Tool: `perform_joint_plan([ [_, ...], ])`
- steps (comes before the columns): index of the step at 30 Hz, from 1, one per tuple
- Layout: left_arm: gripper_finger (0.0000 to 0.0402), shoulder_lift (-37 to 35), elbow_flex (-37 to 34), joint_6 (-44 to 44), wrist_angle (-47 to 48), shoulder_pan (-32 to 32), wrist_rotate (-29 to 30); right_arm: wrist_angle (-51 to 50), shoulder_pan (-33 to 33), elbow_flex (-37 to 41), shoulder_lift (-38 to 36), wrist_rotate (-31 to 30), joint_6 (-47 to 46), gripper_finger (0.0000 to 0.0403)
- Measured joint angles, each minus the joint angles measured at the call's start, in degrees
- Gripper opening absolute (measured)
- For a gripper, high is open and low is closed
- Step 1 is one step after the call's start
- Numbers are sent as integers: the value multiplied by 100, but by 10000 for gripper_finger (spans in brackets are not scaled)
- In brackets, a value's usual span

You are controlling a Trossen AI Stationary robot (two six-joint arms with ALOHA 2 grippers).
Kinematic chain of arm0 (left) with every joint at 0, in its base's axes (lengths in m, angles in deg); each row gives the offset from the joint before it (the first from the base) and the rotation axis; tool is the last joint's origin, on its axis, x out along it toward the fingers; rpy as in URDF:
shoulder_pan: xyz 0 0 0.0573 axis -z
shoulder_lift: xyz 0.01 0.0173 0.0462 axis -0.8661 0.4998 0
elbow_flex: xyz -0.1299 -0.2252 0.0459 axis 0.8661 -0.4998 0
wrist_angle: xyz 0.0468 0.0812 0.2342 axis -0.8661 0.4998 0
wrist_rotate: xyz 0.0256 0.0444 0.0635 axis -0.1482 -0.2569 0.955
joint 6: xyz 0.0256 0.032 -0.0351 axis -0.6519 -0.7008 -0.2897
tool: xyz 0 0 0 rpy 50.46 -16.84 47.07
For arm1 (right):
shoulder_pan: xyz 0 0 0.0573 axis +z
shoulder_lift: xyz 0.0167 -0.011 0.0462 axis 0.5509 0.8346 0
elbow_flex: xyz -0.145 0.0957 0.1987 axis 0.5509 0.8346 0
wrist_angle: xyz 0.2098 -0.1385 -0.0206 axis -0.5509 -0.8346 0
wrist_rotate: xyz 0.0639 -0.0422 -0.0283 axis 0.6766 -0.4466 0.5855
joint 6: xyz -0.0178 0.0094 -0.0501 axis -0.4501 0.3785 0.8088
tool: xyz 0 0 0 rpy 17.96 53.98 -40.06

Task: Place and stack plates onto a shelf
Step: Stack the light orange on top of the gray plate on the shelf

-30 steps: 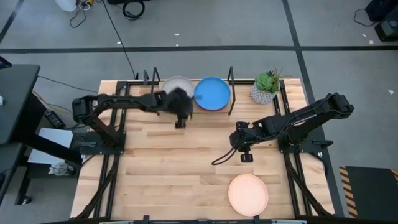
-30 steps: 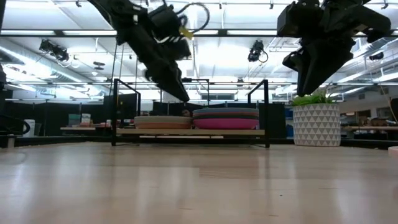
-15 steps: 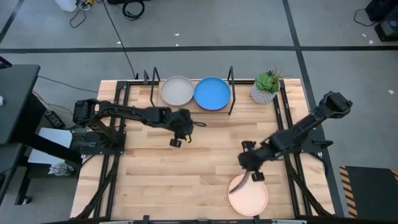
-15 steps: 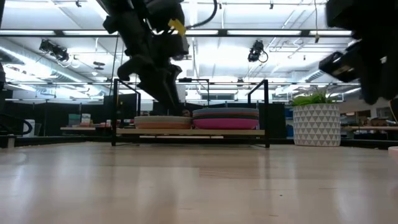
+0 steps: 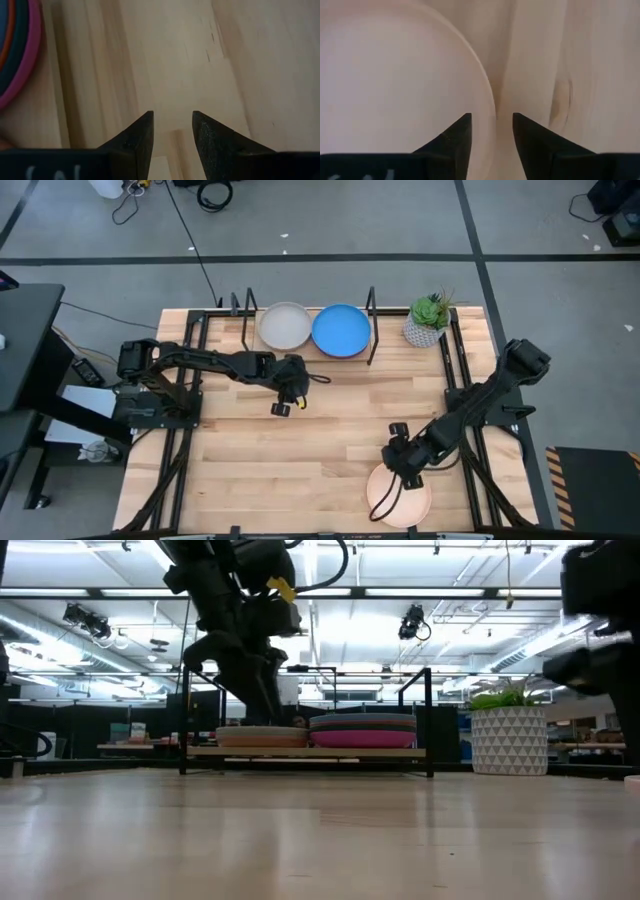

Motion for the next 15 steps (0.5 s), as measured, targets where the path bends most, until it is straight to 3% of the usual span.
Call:
perform_joint_plan([
  [5,142,-2,0,-7,44,5,-1,-611,-65,-255,546,-285,134,167],
  [12,142,-4,2,-129,-301,139,-2,-1762,-688,-520,709,-2780,4,168],
  [15,142,-2,2,-223,-683,232,-81,-1930,-982,-635,434,-2783,263,168],
])
